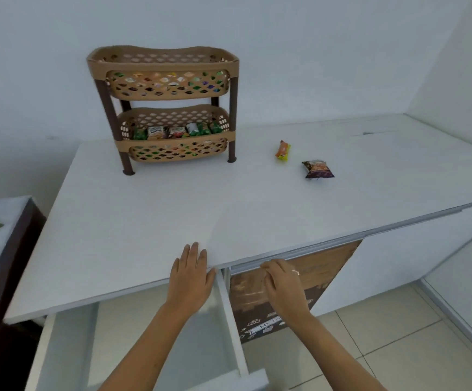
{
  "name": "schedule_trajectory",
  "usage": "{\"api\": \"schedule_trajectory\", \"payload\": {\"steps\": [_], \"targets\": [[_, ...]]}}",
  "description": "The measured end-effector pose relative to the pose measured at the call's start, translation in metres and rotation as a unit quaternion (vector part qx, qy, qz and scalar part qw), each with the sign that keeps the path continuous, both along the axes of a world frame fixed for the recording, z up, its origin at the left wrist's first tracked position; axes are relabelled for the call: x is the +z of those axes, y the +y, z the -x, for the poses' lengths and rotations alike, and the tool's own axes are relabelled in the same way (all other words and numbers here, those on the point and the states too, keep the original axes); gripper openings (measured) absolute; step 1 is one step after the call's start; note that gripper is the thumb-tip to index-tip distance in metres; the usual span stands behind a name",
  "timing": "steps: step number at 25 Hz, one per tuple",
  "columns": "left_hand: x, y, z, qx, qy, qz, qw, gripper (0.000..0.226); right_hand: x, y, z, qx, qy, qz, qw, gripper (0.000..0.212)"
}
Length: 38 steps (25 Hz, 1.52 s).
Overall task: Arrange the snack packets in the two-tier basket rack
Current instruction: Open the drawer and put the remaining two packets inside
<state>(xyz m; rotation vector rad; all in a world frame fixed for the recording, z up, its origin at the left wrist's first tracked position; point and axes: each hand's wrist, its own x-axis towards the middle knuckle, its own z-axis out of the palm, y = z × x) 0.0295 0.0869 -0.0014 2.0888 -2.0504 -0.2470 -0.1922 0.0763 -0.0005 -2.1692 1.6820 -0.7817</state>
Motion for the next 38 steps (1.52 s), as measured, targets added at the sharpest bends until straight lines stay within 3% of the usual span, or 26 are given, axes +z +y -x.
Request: {"api": "schedule_trajectory", "payload": {"steps": [2, 5, 8, 14, 16, 18, 23, 27, 31, 35, 38], "targets": [[-0.007, -0.031, 0.01, 0.0, -0.022, -0.027, 0.999, 0.063, 0.002, -0.034, 0.017, -0.023, 0.015, 0.025, 0.999, 0.024], [-0.016, -0.079, 0.033, 0.004, -0.039, -0.013, 0.999, 0.095, 0.004, -0.1, 0.05, -0.06, 0.046, 0.058, 0.995, 0.026], [-0.02, -0.127, 0.063, 0.025, -0.033, -0.006, 0.999, 0.111, 0.005, -0.178, 0.09, -0.108, 0.05, 0.05, 0.992, 0.041], [-0.01, -0.229, 0.132, 0.063, -0.019, -0.008, 0.998, 0.108, 0.007, -0.328, 0.165, -0.132, 0.079, -0.027, 0.988, 0.079], [0.0, -0.265, 0.151, 0.056, 0.016, -0.022, 0.998, 0.093, 0.007, -0.359, 0.172, -0.107, 0.092, -0.035, 0.989, 0.087], [0.007, -0.315, 0.17, 0.052, 0.039, -0.022, 0.998, 0.067, 0.001, -0.383, 0.175, -0.095, 0.119, -0.047, 0.987, 0.091], [0.023, -0.443, 0.204, -0.001, -0.003, 0.02, 1.0, 0.062, -0.018, -0.403, 0.171, -0.087, 0.189, -0.094, 0.974, 0.083], [0.013, -0.501, 0.226, 0.009, 0.003, -0.039, 0.999, 0.047, -0.015, -0.399, 0.172, -0.116, 0.113, -0.054, 0.985, 0.077], [0.003, -0.506, 0.233, 0.042, -0.054, 0.038, 0.997, 0.03, -0.012, -0.397, 0.171, -0.139, -0.012, -0.013, 0.99, 0.053], [-0.005, -0.472, 0.221, 0.047, -0.027, 0.054, 0.997, 0.056, -0.008, -0.394, 0.171, -0.131, -0.167, 0.002, 0.977, 0.022], [0.0, -0.433, 0.201, 0.099, 0.049, 0.024, 0.994, 0.066, -0.004, -0.389, 0.169, -0.165, -0.243, -0.059, 0.954, 0.037]]}}
